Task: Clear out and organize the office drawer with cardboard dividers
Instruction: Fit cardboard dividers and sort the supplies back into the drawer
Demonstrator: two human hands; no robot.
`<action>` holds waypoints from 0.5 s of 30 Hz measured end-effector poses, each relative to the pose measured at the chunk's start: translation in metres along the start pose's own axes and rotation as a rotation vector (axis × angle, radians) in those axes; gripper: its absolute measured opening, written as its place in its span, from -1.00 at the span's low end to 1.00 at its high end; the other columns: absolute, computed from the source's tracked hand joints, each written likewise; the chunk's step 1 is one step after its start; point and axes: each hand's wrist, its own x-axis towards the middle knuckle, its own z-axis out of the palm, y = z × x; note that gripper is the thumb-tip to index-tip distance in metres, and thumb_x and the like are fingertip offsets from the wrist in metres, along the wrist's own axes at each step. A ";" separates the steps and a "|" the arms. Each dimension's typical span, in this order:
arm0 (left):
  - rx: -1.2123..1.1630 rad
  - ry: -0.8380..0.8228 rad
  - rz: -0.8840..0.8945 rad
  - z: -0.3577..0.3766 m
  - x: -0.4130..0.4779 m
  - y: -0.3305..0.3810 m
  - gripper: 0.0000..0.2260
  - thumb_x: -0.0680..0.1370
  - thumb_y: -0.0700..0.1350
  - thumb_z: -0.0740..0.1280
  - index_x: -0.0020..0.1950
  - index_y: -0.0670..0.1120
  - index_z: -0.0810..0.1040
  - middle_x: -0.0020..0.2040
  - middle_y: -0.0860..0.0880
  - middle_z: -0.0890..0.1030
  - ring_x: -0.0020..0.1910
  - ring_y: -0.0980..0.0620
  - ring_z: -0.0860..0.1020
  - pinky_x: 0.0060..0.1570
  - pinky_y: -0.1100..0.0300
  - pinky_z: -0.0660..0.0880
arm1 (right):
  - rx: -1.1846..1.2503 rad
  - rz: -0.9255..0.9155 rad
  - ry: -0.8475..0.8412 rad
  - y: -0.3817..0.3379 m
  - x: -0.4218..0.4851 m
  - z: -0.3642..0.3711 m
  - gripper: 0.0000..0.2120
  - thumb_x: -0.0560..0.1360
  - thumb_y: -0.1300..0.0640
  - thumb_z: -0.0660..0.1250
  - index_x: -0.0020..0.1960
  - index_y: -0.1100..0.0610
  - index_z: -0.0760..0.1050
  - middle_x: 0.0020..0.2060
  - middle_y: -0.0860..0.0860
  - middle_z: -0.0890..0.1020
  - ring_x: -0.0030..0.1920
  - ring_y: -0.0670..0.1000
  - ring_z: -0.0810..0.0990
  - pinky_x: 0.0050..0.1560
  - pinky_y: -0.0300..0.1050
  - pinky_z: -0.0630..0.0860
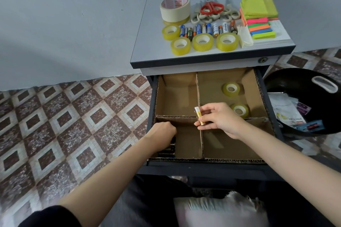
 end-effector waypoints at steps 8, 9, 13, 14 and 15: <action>-0.411 0.778 -0.004 0.012 -0.036 -0.031 -0.68 0.54 -0.09 0.14 0.14 -0.17 0.59 0.11 -0.07 0.58 0.09 -0.02 0.53 0.07 0.22 0.46 | -0.352 -0.135 -0.040 -0.004 -0.003 0.010 -0.69 0.44 0.43 0.34 0.14 0.21 0.55 -0.19 0.11 0.59 -0.24 0.09 0.66 -0.19 -0.14 0.64; -0.458 0.768 -0.068 0.016 -0.038 -0.035 -0.64 0.55 -0.05 0.13 0.23 -0.16 0.54 0.21 -0.06 0.54 0.19 -0.02 0.49 0.16 0.19 0.41 | -0.486 -0.175 -0.058 -0.004 -0.004 0.016 -0.69 0.45 0.40 0.35 0.14 0.16 0.55 -0.18 0.06 0.59 -0.29 0.04 0.65 -0.24 -0.18 0.63; -0.538 0.675 -0.129 0.030 -0.044 -0.037 -0.54 0.58 0.03 0.07 0.44 -0.13 0.33 0.42 0.09 0.29 0.38 0.21 0.21 0.36 0.34 0.13 | -0.957 -0.323 -0.121 0.002 0.000 0.048 -0.78 0.48 0.32 0.30 0.07 0.15 0.60 -0.09 0.03 0.64 -0.23 -0.06 0.57 -0.10 -0.21 0.53; -0.548 0.667 -0.127 0.033 -0.045 -0.036 -0.53 0.59 0.04 0.05 0.45 -0.13 0.29 0.43 0.10 0.24 0.39 0.24 0.16 0.35 0.45 0.05 | -1.060 -0.334 -0.137 0.006 0.003 0.057 -0.81 0.48 0.34 0.27 0.02 0.19 0.60 -0.11 0.07 0.64 -0.16 0.02 0.58 -0.07 -0.16 0.53; -0.553 0.662 -0.128 0.033 -0.045 -0.036 -0.52 0.59 0.04 0.04 0.46 -0.14 0.28 0.43 0.09 0.23 0.39 0.24 0.15 0.33 0.52 -0.01 | -1.145 -0.319 -0.145 0.010 0.006 0.066 -0.83 0.48 0.36 0.25 -0.01 0.24 0.58 -0.11 0.11 0.63 -0.13 0.09 0.58 -0.10 -0.12 0.52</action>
